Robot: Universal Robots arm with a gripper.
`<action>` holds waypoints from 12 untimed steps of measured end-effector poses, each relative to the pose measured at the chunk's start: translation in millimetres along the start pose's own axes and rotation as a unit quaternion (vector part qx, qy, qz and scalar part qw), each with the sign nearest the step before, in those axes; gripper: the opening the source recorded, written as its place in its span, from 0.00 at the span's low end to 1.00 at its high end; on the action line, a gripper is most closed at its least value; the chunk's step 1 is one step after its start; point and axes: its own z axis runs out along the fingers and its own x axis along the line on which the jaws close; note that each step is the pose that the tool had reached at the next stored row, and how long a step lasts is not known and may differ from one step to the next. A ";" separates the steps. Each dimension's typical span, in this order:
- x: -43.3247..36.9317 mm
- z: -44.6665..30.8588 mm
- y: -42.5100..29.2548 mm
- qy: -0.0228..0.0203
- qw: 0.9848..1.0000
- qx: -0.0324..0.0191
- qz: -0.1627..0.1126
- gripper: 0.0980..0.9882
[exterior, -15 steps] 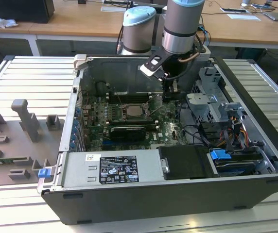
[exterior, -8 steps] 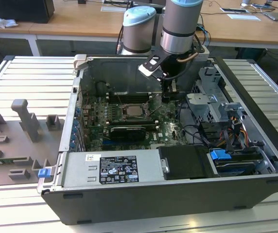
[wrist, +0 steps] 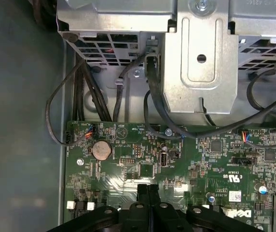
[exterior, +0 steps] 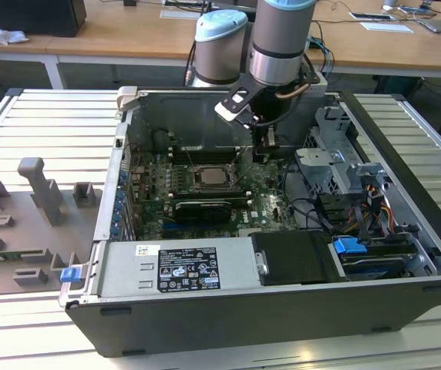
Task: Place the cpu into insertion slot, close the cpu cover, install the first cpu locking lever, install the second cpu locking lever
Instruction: 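Close the cpu cover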
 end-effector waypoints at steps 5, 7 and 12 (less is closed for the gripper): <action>0.1 0.0 -2.9 0.000 1.000 0.000 0.000 0.01; 0.1 0.0 -3.4 0.000 1.000 0.000 0.000 0.01; 0.2 0.2 -7.3 0.000 1.000 0.000 0.000 0.01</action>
